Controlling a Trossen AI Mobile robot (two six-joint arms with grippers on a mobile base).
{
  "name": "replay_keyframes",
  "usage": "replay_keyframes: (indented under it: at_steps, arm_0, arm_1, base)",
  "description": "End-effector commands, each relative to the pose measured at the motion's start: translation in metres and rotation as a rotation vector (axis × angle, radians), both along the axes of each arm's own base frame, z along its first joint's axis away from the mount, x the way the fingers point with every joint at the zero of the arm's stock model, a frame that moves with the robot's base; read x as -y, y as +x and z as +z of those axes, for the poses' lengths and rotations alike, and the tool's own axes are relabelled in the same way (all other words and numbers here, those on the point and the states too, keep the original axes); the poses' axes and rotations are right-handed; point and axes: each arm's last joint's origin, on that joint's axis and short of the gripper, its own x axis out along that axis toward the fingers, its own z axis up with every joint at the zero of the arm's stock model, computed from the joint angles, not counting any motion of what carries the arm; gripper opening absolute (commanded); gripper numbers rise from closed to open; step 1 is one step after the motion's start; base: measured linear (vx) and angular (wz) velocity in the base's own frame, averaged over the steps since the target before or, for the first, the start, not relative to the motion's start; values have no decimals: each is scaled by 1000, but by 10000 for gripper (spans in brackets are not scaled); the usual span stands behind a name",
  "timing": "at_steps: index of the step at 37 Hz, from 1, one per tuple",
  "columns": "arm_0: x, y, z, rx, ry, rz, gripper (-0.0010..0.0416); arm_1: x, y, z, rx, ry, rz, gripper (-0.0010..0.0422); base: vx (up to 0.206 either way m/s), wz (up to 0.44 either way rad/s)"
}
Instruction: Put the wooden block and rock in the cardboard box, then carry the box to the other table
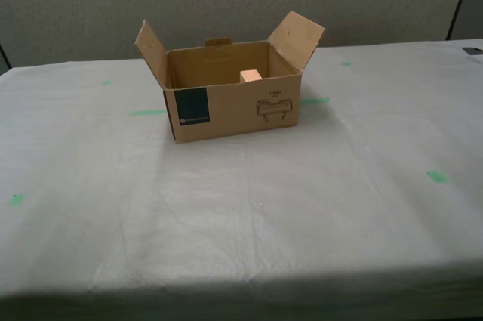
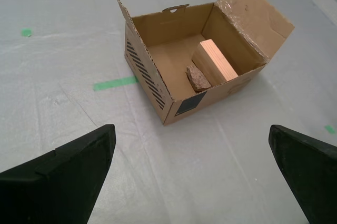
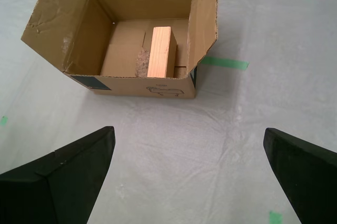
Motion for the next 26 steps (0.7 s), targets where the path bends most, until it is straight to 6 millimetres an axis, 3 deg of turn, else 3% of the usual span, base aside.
replay_keyframes:
  at_steps: [1, 26]
  arm_0:
    - [0, 0, 0, 2, -2, -2, 393]
    - [0, 0, 0, 2, -2, -2, 393]
  arm_1:
    - [0, 0, 0, 2, 1, 0, 398]
    - [0, 0, 0, 2, 0, 0, 398]
  base:
    - [0, 0]
    - [0, 0]
